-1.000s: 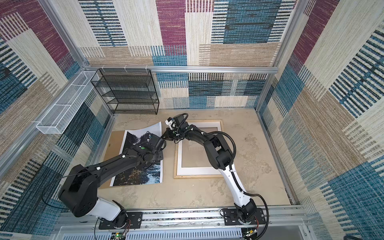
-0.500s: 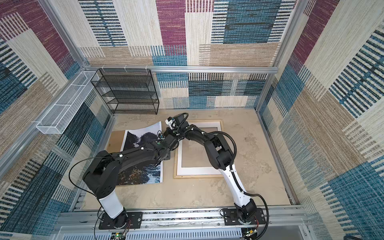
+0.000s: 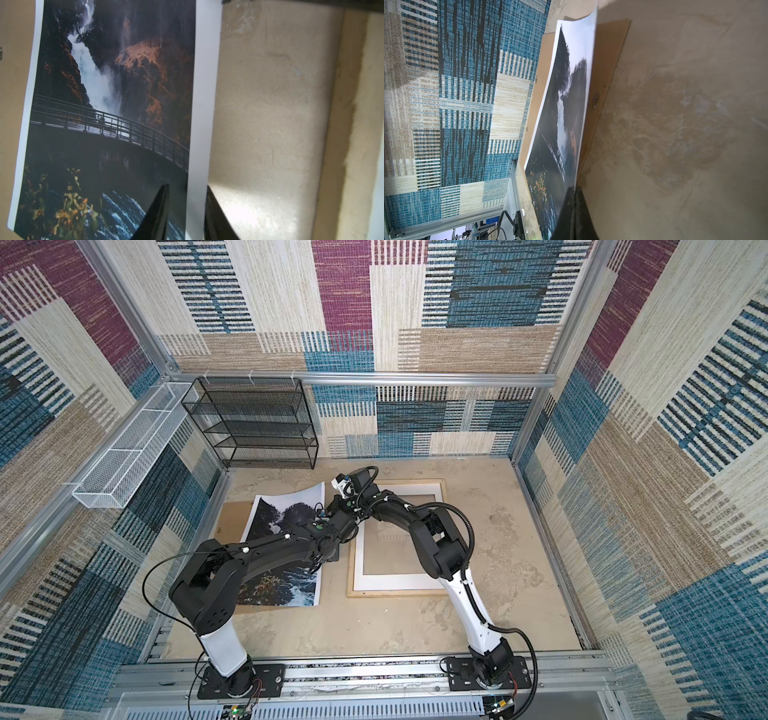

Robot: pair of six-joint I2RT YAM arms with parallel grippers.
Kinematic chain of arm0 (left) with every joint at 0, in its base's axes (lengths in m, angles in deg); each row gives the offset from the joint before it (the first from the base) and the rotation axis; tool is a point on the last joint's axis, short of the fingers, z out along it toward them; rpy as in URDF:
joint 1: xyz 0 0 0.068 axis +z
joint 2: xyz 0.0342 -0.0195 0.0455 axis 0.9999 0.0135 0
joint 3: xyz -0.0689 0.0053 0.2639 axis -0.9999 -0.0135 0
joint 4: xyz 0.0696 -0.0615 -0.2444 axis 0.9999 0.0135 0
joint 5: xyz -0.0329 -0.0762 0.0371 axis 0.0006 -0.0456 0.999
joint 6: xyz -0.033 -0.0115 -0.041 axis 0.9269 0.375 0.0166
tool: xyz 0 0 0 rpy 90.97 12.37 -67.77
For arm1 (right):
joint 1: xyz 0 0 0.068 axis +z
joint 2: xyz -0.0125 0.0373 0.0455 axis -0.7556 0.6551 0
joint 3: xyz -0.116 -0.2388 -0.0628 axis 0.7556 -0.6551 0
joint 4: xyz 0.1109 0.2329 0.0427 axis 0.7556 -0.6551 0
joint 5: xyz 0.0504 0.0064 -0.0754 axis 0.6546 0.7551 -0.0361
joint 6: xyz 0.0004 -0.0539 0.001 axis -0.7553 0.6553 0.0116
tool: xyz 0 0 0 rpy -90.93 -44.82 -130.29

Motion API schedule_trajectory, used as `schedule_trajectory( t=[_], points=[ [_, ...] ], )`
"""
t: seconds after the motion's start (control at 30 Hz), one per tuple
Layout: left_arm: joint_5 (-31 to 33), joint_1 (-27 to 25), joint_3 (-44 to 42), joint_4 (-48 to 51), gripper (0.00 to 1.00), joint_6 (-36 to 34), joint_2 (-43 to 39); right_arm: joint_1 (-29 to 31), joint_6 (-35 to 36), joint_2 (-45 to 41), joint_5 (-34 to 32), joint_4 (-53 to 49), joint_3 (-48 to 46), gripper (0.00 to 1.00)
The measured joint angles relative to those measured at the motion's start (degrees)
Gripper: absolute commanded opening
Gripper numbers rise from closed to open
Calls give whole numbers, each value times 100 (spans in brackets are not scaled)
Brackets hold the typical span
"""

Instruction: Put the photo into the frame

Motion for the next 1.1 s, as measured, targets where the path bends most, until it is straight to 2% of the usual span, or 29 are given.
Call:
schedule_trajectory(
  t=[0.53, 0.83, 0.93, 1.1],
  points=[
    [81, -13, 48, 111, 11, -17, -44, -20, -42, 0, 55, 37, -33, 0],
    [188, -17, 160, 229, 0, -76, -116, -22, -42, -13, 81, 166, -46, 8],
    [190, -17, 188, 308, 0, -85, -162, -22, -63, -74, 96, 219, -142, 15],
    [205, -17, 280, 385, 0, -125, -208, -85, -70, -334, 149, 426, -535, 35]
  ],
)
